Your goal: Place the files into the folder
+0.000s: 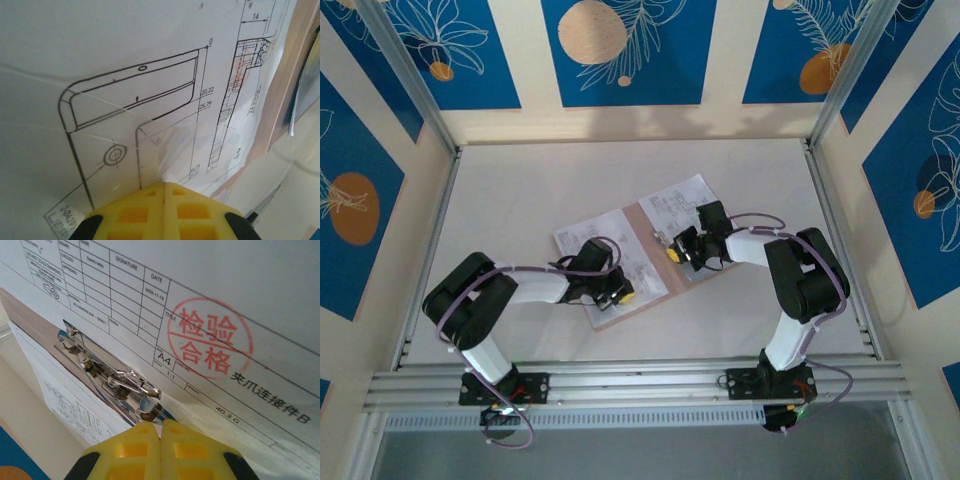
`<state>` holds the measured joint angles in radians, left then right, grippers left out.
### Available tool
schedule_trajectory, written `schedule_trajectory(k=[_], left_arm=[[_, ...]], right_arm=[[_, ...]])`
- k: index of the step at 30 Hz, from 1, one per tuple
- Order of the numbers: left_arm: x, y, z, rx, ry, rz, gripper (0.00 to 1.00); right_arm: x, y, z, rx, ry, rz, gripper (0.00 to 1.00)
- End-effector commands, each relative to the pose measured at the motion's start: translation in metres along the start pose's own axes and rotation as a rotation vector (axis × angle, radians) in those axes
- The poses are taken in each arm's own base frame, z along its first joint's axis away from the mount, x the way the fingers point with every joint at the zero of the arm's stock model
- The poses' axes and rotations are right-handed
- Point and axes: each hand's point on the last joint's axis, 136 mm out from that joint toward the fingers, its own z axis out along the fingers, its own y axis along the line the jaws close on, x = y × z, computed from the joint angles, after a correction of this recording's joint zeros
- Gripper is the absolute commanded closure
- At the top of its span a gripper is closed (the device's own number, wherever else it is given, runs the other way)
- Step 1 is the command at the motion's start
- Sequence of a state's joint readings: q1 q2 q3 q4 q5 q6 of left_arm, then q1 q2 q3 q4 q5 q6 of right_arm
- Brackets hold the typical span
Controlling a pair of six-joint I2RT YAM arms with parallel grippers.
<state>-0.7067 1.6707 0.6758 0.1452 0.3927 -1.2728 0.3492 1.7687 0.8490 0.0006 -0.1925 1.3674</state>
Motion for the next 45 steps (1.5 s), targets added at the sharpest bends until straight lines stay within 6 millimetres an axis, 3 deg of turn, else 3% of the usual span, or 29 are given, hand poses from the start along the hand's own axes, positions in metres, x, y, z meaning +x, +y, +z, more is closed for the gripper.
schedule_trajectory(k=[1, 29, 31, 39, 45], left_arm=[[0.024, 0.071, -0.004, -0.233, 0.083, -0.095, 1.0], [0.02, 0.063, -0.008, -0.23, 0.085, -0.05, 1.0], [0.017, 0.052, -0.012, -0.216, 0.075, -0.025, 1.0], [-0.013, -0.038, -0.033, -0.052, -0.008, 0.076, 0.78], [-0.055, -0.059, -0.012, 0.017, -0.044, -0.004, 0.78]], right_arm=[[-0.026, -0.096, 0.007, 0.316, -0.138, 0.15, 1.0], [0.0, -0.121, 0.016, 0.617, -0.185, 0.08, 1.0], [0.0, -0.117, 0.016, 0.614, -0.189, 0.068, 1.0], [0.005, -0.097, 0.019, 0.584, -0.179, 0.03, 1.0], [0.008, -0.088, 0.023, 0.594, -0.167, -0.014, 1.0]])
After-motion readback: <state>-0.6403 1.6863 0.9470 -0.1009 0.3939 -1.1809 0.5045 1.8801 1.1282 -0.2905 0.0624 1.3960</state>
